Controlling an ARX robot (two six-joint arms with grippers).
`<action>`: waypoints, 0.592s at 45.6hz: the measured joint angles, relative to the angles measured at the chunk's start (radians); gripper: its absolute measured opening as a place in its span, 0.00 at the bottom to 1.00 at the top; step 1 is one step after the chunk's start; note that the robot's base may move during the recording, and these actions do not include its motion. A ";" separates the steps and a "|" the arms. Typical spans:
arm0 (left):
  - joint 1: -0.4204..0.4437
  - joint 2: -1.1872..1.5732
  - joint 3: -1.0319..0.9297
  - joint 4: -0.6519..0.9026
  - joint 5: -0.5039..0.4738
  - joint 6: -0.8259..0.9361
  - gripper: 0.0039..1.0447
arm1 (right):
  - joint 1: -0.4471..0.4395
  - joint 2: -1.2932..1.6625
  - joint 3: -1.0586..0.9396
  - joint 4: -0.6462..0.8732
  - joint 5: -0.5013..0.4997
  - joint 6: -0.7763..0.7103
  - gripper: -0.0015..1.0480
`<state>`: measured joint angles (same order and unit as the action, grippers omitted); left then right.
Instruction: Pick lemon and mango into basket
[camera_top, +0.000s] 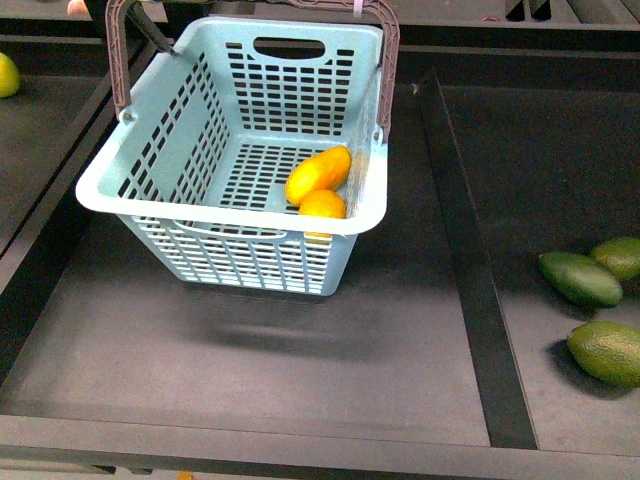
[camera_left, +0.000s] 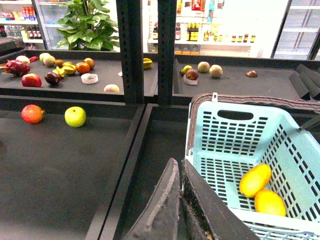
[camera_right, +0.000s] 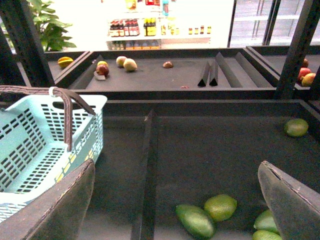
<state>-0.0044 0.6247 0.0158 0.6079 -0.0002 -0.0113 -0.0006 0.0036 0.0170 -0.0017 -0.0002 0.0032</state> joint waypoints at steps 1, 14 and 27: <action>0.000 -0.014 0.000 -0.013 0.000 0.000 0.03 | 0.000 0.000 0.000 0.000 0.000 0.000 0.92; 0.000 -0.189 0.000 -0.175 0.000 0.000 0.03 | 0.000 0.000 0.000 0.000 0.000 0.000 0.92; 0.000 -0.306 -0.001 -0.288 0.000 0.000 0.03 | 0.000 0.000 0.000 0.000 0.000 0.000 0.92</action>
<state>-0.0044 0.3191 0.0151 0.3202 -0.0002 -0.0113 -0.0006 0.0036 0.0170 -0.0017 -0.0002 0.0032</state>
